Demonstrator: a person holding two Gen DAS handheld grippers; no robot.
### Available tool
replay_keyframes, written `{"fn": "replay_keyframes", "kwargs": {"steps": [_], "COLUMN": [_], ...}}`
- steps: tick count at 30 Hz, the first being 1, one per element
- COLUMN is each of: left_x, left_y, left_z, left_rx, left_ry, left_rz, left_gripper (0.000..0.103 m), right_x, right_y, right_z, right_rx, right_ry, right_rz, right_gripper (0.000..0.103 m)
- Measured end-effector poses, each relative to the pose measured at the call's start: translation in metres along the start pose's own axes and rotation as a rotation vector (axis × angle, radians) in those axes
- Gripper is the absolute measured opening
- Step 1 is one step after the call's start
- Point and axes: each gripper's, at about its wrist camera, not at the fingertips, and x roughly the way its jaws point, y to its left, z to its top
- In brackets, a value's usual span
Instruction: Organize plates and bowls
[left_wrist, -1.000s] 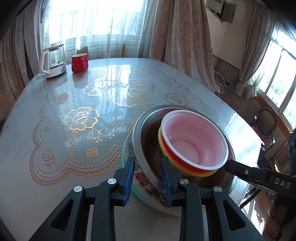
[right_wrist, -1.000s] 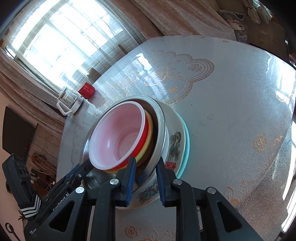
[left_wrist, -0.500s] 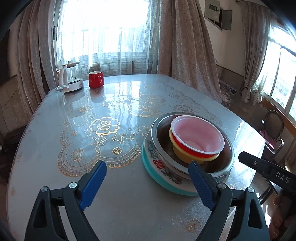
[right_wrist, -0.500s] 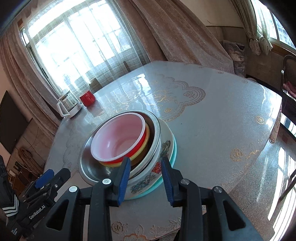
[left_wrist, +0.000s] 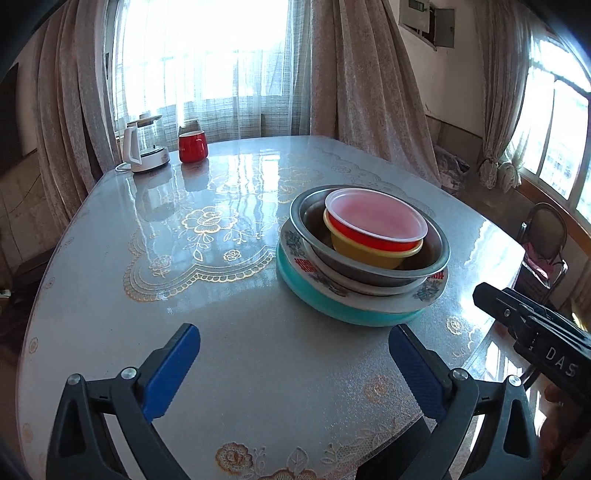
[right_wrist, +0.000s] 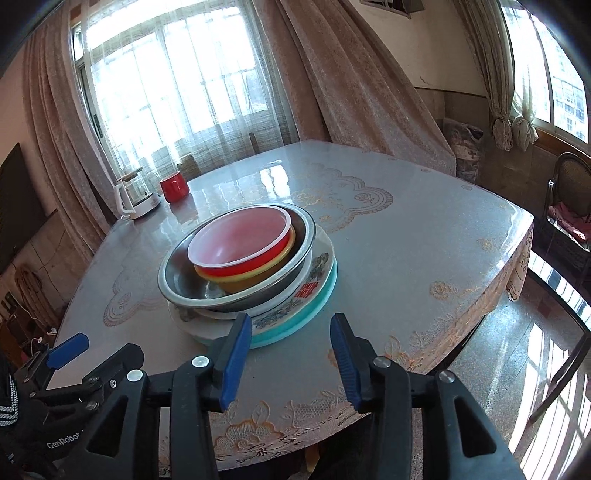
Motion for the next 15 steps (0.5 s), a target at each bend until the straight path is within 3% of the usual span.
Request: {"fn": "replay_keyframes", "kwargs": {"steps": [5,15], "left_x": [-0.011,-0.025], "left_y": [0.001,0.007], "left_z": [-0.009,-0.023], "left_rx": [0.001,-0.020], "left_ry": [-0.024,-0.055], "left_rz": [0.040,0.066], "left_gripper": [0.103,0.103], "right_x": [-0.012,-0.024], "right_y": [0.006,0.014], "right_z": [-0.015,-0.042], "right_rx": [-0.012,-0.041], "right_ry": [-0.048,-0.066], "right_rz": [-0.009,-0.016], "right_gripper": [0.062,0.072]}}
